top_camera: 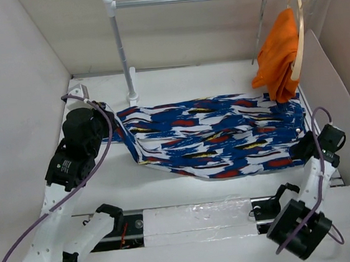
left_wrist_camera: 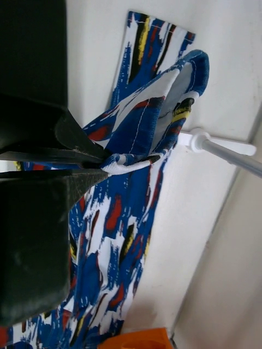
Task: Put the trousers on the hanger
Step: Fold the trousers
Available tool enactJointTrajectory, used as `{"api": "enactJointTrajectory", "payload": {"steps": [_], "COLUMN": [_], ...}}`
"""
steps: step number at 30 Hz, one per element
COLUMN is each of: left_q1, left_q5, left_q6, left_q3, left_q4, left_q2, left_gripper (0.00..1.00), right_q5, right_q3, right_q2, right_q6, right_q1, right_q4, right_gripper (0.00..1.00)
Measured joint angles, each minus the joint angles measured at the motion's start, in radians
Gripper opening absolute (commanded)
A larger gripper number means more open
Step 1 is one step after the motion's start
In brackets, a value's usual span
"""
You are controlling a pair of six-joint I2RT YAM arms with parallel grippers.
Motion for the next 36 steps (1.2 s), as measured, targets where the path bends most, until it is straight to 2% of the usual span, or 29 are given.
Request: {"api": "enactJointTrajectory", "payload": {"steps": [10, 16, 17, 19, 20, 21, 25, 27, 32, 36], "left_q1": [-0.035, -0.040, -0.040, -0.040, -0.040, -0.039, -0.039, -0.039, -0.040, -0.044], "left_q5": [-0.063, -0.077, -0.085, -0.105, -0.121, -0.137, -0.245, -0.298, -0.409, -0.468], "left_q6": [0.004, 0.004, 0.004, 0.004, 0.005, 0.007, 0.028, 0.041, 0.064, 0.076], "left_q3": [0.056, 0.056, 0.056, 0.056, 0.056, 0.056, 0.097, 0.141, 0.290, 0.356], "left_q4": [-0.021, -0.031, -0.033, -0.038, -0.042, -0.046, -0.085, -0.098, -0.109, -0.111], "left_q2": [-0.031, -0.033, -0.033, -0.034, -0.034, -0.035, -0.035, -0.035, -0.038, -0.052], "left_gripper": [0.00, 0.00, 0.00, 0.00, 0.00, 0.00, 0.00, 0.00, 0.00, 0.00], "right_q5": [0.018, -0.024, -0.031, -0.043, -0.050, -0.054, -0.040, -0.004, 0.143, 0.278], "right_q3": [0.051, 0.051, 0.051, 0.050, 0.050, 0.050, 0.060, 0.087, 0.234, 0.427], "right_q2": [0.262, 0.348, 0.364, 0.393, 0.406, 0.418, 0.407, 0.362, 0.273, 0.280], "right_q6": [-0.033, -0.050, -0.053, -0.057, -0.061, -0.068, -0.080, -0.082, -0.083, -0.137], "right_q1": [-0.188, -0.204, -0.204, -0.204, -0.204, -0.204, -0.206, -0.205, -0.188, -0.141], "right_q4": [0.021, 0.069, 0.085, 0.114, 0.128, 0.139, 0.123, 0.057, -0.104, -0.234], "right_gripper": [0.67, 0.58, 0.48, 0.36, 0.10, 0.01, 0.00, 0.00, 0.00, 0.00]}}
